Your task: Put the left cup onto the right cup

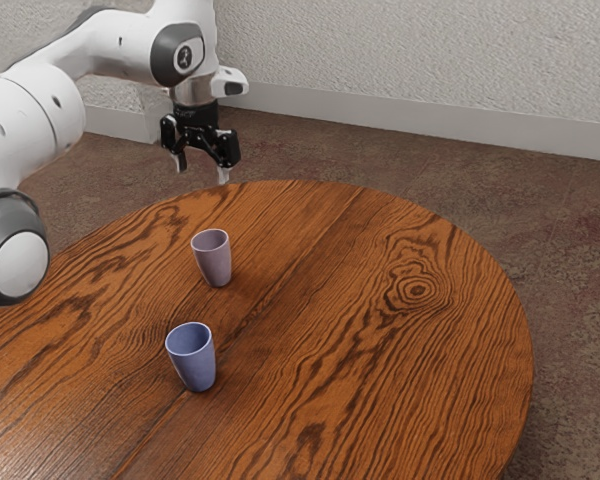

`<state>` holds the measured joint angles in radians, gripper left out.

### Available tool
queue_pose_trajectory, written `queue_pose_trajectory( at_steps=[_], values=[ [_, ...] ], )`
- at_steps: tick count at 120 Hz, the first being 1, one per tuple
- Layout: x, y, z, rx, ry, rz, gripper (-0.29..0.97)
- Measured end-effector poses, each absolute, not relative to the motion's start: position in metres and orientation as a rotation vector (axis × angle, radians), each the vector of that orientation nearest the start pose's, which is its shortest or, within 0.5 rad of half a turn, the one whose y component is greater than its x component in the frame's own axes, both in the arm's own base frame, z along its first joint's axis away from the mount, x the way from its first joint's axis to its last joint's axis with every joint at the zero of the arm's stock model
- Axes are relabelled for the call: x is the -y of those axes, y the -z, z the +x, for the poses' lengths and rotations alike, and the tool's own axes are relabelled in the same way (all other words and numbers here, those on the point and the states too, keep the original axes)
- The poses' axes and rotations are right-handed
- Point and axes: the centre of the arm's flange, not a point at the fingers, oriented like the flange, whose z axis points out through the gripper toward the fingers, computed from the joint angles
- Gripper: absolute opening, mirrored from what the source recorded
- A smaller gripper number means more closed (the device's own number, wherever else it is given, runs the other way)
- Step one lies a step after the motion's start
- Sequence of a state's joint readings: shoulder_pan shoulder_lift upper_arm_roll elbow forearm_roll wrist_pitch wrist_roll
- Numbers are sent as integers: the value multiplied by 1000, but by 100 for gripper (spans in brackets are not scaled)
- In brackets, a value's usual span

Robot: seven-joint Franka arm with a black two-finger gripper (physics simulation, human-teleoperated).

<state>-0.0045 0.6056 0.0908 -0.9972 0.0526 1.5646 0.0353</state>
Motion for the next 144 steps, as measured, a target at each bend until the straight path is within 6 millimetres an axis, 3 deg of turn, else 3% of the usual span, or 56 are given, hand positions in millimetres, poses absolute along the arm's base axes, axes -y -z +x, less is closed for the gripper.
queue_pose_trajectory(
  at_steps=[25,53,106,144],
  values=[
    [-37,-484,731,25,-77,-3044,68],
    [-38,-438,739,23,-156,-3041,68],
    [-77,-397,735,87,-227,-3080,68],
    [-77,-356,731,44,-252,-3095,68]
  ],
)
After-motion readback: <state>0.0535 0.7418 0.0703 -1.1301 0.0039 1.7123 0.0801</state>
